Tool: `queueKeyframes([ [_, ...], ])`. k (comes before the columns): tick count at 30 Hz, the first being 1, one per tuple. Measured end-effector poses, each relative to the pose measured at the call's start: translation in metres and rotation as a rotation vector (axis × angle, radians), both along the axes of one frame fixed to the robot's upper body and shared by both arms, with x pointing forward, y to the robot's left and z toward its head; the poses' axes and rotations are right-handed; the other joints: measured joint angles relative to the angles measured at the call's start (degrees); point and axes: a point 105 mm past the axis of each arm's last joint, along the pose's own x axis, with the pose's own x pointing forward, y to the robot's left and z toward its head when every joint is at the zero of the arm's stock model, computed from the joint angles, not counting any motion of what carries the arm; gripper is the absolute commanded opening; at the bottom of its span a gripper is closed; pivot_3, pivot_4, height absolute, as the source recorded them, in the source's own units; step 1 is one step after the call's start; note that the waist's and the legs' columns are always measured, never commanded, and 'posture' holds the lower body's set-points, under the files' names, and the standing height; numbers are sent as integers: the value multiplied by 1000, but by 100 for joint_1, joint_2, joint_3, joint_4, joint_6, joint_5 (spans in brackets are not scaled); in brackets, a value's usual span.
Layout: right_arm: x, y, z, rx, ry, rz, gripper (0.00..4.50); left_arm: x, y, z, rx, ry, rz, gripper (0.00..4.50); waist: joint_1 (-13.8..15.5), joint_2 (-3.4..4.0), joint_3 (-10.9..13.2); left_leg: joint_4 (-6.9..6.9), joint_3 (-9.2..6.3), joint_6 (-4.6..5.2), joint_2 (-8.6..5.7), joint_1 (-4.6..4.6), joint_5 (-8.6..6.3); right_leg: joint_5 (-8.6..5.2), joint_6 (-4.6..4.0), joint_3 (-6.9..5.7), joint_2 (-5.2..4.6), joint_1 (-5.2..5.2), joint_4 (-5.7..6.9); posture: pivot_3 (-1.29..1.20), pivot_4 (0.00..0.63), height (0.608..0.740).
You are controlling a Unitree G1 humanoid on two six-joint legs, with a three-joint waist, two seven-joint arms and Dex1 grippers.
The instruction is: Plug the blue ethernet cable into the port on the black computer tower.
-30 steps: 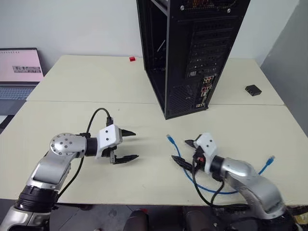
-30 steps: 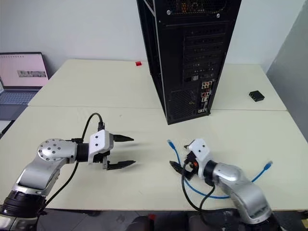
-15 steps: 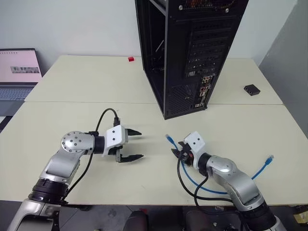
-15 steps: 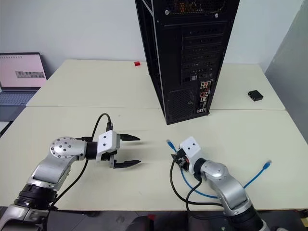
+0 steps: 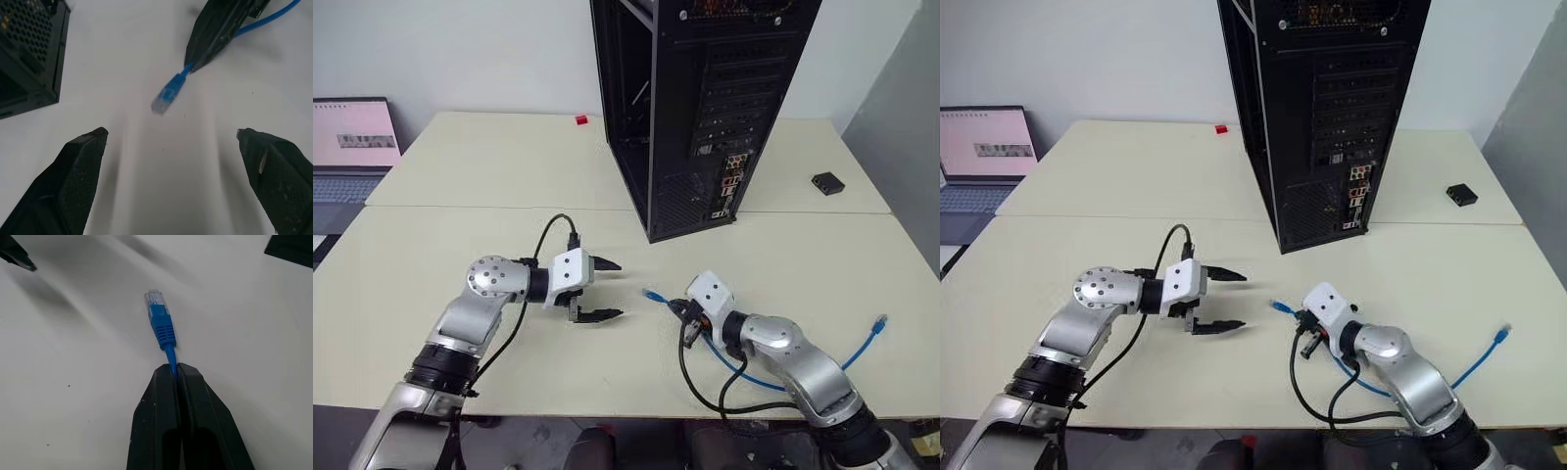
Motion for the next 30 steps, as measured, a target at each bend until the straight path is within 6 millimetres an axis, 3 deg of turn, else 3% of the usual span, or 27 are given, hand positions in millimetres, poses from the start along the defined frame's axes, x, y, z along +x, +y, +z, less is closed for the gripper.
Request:
queueKeyframes([
  [5,0,12,31,-49,-132,113,43,1,-18,1,23,0,-97,4500,-6,0,0,-2,-3,0,1,0,0,0,0,-3,2,0,0,0,150,740],
  [10,-6,19,34,-48,-137,153,43,2,-17,-3,35,18,-114,4500,-4,0,0,0,-3,0,0,-3,0,0,0,-2,-1,0,-2,0,150,740],
  [22,-9,17,34,-90,-153,175,0,5,-18,-1,38,16,-150,2090,-1,0,0,2,-5,0,0,-3,0,0,0,-4,0,0,0,0,150,740],
  [28,-9,16,34,-98,-153,182,0,6,-17,-4,48,23,-147,544,-2,0,0,2,-5,0,0,-3,0,0,0,-4,0,0,-1,0,150,740],
  [30,-9,16,34,-101,-156,181,0,5,-18,-4,50,26,-151,288,-1,0,0,2,-6,0,0,-3,0,0,0,-5,0,0,0,0,150,740],
])
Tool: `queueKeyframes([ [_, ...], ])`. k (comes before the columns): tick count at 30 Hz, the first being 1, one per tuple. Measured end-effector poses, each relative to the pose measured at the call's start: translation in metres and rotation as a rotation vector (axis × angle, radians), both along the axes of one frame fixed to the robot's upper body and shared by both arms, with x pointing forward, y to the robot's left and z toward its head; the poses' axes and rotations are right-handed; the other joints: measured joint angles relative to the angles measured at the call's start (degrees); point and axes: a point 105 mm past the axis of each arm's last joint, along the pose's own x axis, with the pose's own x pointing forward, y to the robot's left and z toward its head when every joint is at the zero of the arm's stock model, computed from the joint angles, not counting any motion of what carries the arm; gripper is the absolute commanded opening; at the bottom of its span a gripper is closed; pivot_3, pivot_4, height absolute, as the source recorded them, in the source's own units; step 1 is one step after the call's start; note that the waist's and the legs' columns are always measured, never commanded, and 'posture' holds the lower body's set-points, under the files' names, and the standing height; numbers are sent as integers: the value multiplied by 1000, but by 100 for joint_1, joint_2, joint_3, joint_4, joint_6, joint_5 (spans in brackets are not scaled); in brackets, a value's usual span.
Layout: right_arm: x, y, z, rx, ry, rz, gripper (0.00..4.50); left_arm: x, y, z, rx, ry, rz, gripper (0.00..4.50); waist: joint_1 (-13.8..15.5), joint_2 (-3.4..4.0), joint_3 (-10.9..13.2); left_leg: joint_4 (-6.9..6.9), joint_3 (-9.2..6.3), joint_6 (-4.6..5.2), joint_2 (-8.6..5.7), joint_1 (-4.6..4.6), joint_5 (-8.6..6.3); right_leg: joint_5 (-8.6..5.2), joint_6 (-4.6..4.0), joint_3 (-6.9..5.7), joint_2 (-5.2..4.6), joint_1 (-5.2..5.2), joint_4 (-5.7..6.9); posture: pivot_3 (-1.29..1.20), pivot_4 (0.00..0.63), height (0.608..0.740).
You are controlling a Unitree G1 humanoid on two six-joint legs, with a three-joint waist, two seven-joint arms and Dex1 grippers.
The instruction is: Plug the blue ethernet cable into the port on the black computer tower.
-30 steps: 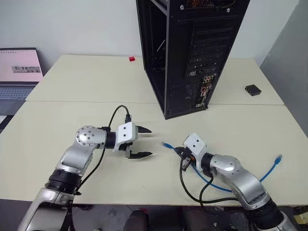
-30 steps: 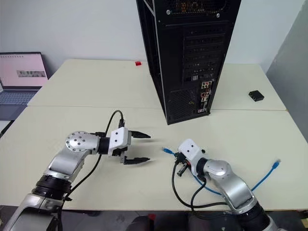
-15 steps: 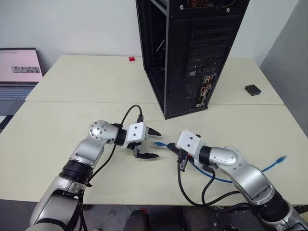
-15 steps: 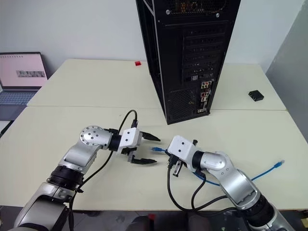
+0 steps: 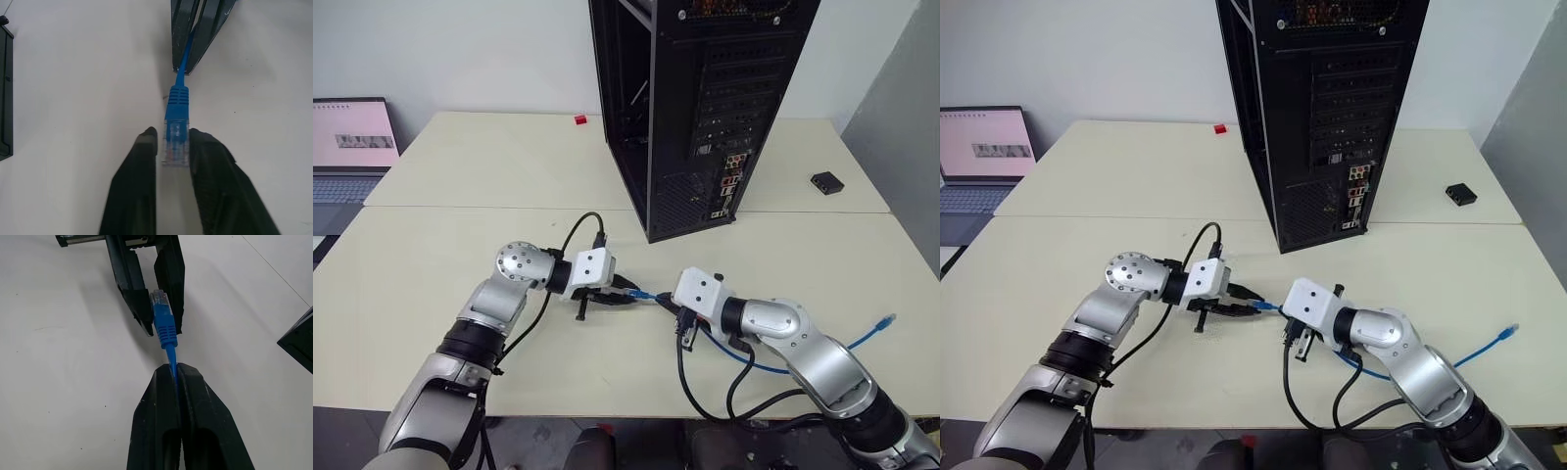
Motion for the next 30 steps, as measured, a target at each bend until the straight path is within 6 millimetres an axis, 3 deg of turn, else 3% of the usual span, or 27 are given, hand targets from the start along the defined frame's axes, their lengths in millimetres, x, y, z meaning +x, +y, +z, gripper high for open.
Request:
queueKeyframes([
  [5,0,0,0,-3,0,5,0,0,0,0,2,-3,-2,291,-1,0,0,0,0,0,0,0,0,0,0,0,0,0,0,0,150,740],
  [11,-7,0,2,-9,17,49,1432,-1,-2,1,3,-46,-24,291,3,0,0,0,0,0,0,0,0,0,0,0,0,0,0,0,150,740],
  [14,-10,-10,15,23,48,57,2157,-5,-7,0,-18,-80,-55,291,11,0,0,1,-1,0,0,-1,0,0,0,0,-1,1,-1,0,150,740],
  [20,-14,-25,40,300,223,-7,3681,-11,-14,2,-80,-257,-116,291,13,0,0,1,-5,0,3,0,0,1,-2,-2,-1,2,3,0,150,740],
  [26,-11,-26,44,501,377,-53,3732,-7,-12,14,-133,-607,-152,291,15,0,0,1,-5,0,1,2,0,2,-1,-2,-3,4,2,0,150,740],
  [30,-7,-21,42,539,427,-59,3732,-6,-16,27,-188,-790,-176,291,15,0,0,1,-3,0,-2,0,0,2,0,-1,-4,4,0,0,150,740],
])
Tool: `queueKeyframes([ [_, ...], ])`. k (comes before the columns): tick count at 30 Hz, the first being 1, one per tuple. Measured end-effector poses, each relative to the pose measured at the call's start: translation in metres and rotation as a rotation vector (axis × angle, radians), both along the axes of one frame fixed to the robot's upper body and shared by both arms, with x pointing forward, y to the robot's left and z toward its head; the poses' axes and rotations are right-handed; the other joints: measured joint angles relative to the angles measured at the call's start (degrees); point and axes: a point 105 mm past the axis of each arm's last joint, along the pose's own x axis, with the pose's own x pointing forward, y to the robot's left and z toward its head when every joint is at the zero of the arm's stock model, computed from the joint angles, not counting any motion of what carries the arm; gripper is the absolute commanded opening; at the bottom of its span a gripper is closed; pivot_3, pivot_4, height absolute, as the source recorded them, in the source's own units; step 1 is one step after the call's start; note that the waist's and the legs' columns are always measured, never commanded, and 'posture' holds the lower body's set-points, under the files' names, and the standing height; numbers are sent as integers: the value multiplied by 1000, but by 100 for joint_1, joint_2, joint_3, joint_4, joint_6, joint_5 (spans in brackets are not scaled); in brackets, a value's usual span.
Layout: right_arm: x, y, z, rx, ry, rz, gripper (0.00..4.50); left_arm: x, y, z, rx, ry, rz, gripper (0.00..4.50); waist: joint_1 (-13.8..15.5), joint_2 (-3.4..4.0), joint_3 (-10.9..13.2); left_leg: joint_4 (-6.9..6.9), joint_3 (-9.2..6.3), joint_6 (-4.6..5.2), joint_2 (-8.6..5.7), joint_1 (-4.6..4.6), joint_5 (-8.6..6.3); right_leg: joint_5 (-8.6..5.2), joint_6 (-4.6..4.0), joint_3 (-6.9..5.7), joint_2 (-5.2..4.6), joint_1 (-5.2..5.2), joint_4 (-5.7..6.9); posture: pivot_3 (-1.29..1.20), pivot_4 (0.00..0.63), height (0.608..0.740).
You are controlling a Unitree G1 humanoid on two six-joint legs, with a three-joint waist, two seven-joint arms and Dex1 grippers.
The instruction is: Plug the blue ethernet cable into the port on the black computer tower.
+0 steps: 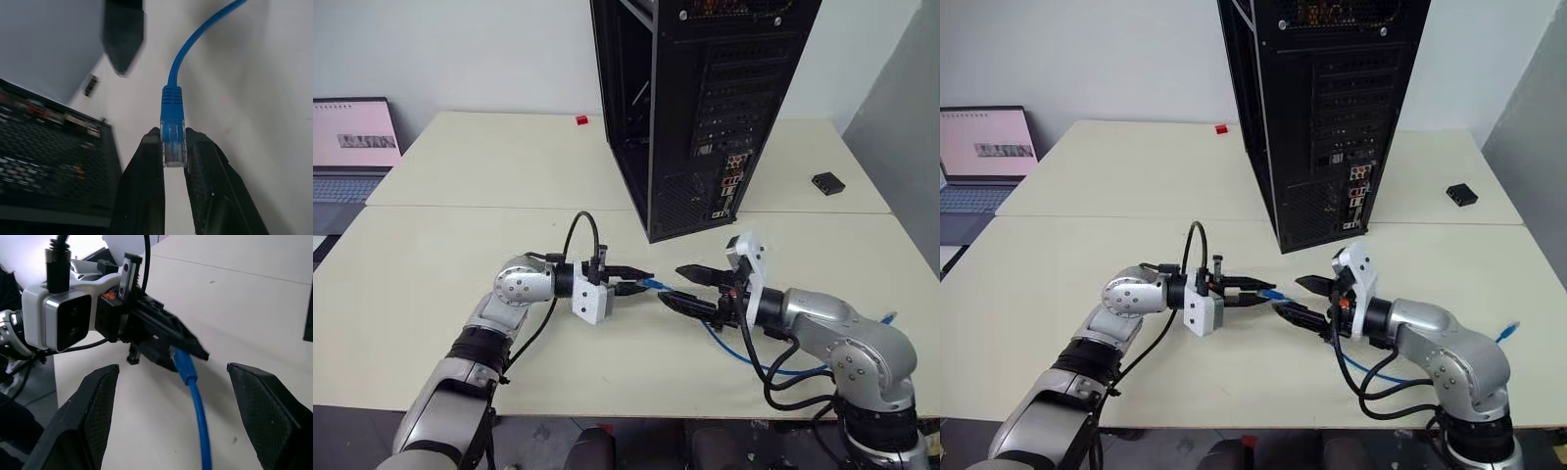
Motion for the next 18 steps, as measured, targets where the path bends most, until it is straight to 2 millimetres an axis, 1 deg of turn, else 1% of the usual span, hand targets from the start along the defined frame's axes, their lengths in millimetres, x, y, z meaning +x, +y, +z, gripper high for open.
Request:
queueKeyframes([
  [5,6,3,-4,21,38,-5,3732,-4,-1,3,-40,-84,-21,291,-5,0,0,-1,-1,0,1,0,0,0,0,-3,0,0,2,0,150,740],
  [10,8,11,-1,56,45,25,3732,-3,-1,5,-55,-119,-14,291,-5,0,0,-1,-2,0,1,0,0,0,0,-5,1,0,2,0,150,740],
  [14,10,11,-2,66,58,26,3732,0,0,6,-56,-135,3,291,-6,0,0,-1,-2,0,1,0,0,0,0,-5,0,0,2,0,150,740],
  [17,10,12,-2,75,68,28,3302,0,0,7,-66,-149,5,291,-5,1,0,-1,-2,0,1,0,0,0,0,-5,0,0,2,0,150,740],
  [18,11,12,-2,78,72,26,3035,0,0,7,-72,-152,6,291,-5,1,0,-1,-3,0,1,0,0,0,0,-5,0,0,3,0,150,740],
])
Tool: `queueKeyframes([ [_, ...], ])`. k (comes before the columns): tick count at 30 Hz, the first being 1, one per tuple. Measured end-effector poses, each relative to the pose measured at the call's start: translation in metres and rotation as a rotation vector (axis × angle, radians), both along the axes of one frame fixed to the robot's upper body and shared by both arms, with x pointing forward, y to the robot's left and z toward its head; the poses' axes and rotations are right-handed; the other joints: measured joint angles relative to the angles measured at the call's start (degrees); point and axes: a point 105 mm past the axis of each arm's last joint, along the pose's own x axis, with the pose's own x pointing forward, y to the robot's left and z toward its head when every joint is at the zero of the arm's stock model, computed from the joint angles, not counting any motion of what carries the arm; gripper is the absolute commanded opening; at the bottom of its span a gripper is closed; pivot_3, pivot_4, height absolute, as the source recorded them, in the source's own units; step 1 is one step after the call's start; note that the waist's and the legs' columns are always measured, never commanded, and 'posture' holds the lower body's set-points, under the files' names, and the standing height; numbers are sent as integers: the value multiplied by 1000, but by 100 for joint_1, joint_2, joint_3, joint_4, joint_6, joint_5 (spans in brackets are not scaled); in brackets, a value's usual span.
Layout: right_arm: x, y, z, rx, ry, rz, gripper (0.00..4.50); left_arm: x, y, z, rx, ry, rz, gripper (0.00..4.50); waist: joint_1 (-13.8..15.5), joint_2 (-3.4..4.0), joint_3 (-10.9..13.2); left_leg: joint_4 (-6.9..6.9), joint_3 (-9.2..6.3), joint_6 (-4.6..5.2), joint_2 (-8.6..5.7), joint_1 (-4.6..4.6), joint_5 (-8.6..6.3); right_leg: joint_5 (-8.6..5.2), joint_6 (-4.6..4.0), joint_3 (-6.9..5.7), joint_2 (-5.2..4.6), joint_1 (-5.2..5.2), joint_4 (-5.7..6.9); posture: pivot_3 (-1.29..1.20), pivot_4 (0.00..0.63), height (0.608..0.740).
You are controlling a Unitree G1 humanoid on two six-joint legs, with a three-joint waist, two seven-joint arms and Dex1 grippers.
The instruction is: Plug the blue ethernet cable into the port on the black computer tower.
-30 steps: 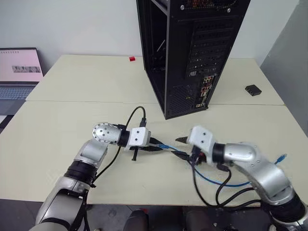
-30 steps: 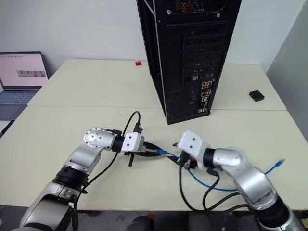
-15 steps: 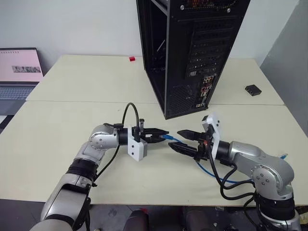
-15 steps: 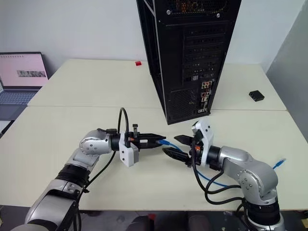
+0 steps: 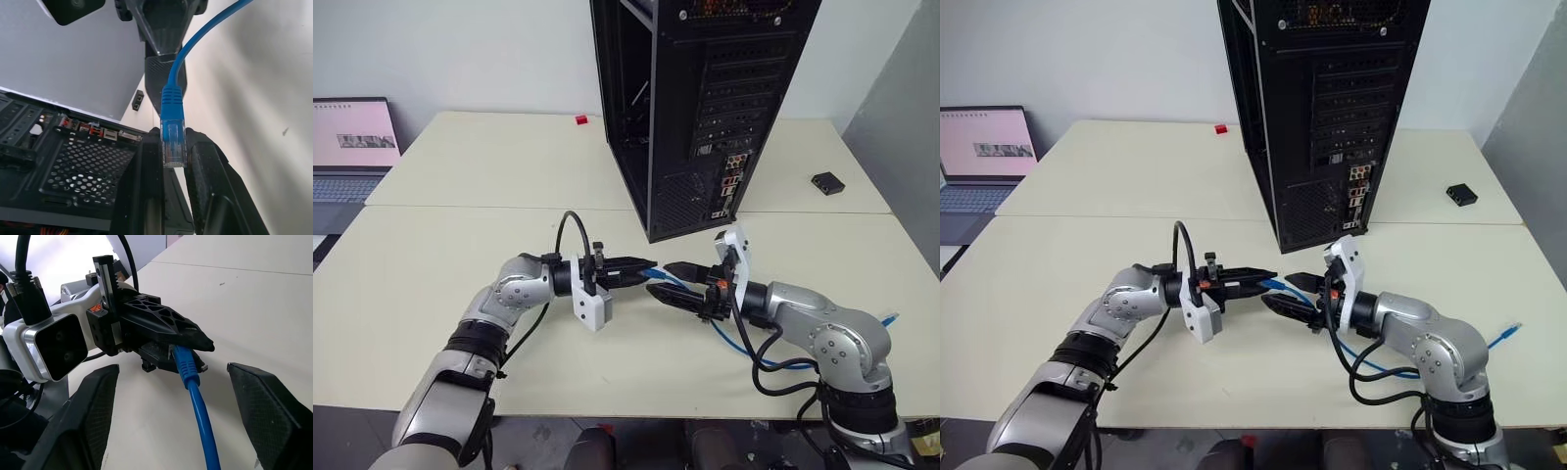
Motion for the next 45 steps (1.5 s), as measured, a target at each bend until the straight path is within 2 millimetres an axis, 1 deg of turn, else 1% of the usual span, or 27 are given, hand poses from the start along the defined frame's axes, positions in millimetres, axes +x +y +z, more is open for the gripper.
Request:
queueKeyframes([
  [4,2,1,0,13,14,-4,2042,0,-2,-1,2,-9,-1,291,-1,0,0,0,1,0,0,0,0,0,0,0,0,0,0,0,150,740],
  [8,3,1,0,13,16,-12,914,0,-3,-1,-3,-14,-2,291,0,0,0,0,0,0,0,0,0,0,0,0,0,0,0,0,150,740],
  [12,5,0,-2,20,29,-24,54,-1,-2,-1,0,-23,-3,291,0,0,0,0,0,0,0,0,0,0,0,0,0,0,0,0,150,740],
  [24,6,0,-2,33,54,-21,5,0,-2,-1,-10,-33,-3,290,0,0,0,-1,0,0,0,0,0,0,0,-1,0,0,0,0,150,740],
  [25,6,-1,-2,35,60,-21,5,0,-2,-1,-11,-31,-3,991,0,0,0,-1,0,0,0,0,0,0,0,-1,0,0,0,0,150,740],
  [28,3,2,-1,53,76,3,4,0,-3,-1,-25,-24,-2,1651,0,0,0,-1,0,0,1,0,0,0,0,-1,0,0,0,0,150,740],
  [31,1,1,-2,51,86,12,3,0,-5,-2,-30,3,-1,2180,-1,0,0,-1,0,0,0,-1,0,0,0,0,0,0,0,0,150,740],
  [32,1,2,-1,53,87,15,3,0,-5,-2,-35,9,-3,2441,-1,0,0,-1,0,0,0,0,0,0,0,0,0,0,0,0,150,740],
  [33,1,1,-1,54,87,16,3,1,-5,-1,-48,19,0,2553,0,0,0,-1,-1,0,1,-1,0,0,0,-1,0,0,0,0,150,740],
  [35,1,0,0,52,84,6,3,4,-4,4,-72,53,21,2993,-3,0,0,-1,-1,0,1,-1,0,0,0,-1,0,0,1,0,150,740],
  [37,2,-6,3,26,59,-13,3,8,2,7,-76,90,53,3454,-7,0,0,-1,-1,0,1,-1,0,0,0,-1,0,0,0,0,150,740],
  [39,5,-18,8,1,23,-56,3,14,9,7,-98,156,108,3480,-7,1,0,-1,-1,0,0,-1,0,0,0,-1,0,0,0,0,150,740],
  [42,15,-41,19,-35,-58,-159,3,22,19,2,-161,324,202,3480,-11,2,1,0,-3,0,1,-2,0,0,1,-2,0,0,-1,0,150,740],
  [43,19,-48,22,-53,-87,-198,3,23,20,2,-182,375,224,3480,-13,2,1,0,-4,0,1,-4,0,0,1,-3,0,0,-1,0,150,740],
  [44,26,-57,27,-78,-138,-262,3,24,20,4,-207,461,242,3480,-14,2,1,-1,-3,0,2,-3,0,-1,1,-2,1,0,0,0,150,740],
  [45,29,-60,30,-84,-158,-286,2,23,18,6,-215,486,239,3480,-19,2,1,-1,-4,0,2,-3,0,-1,1,-2,1,0,0,0,150,740],
])
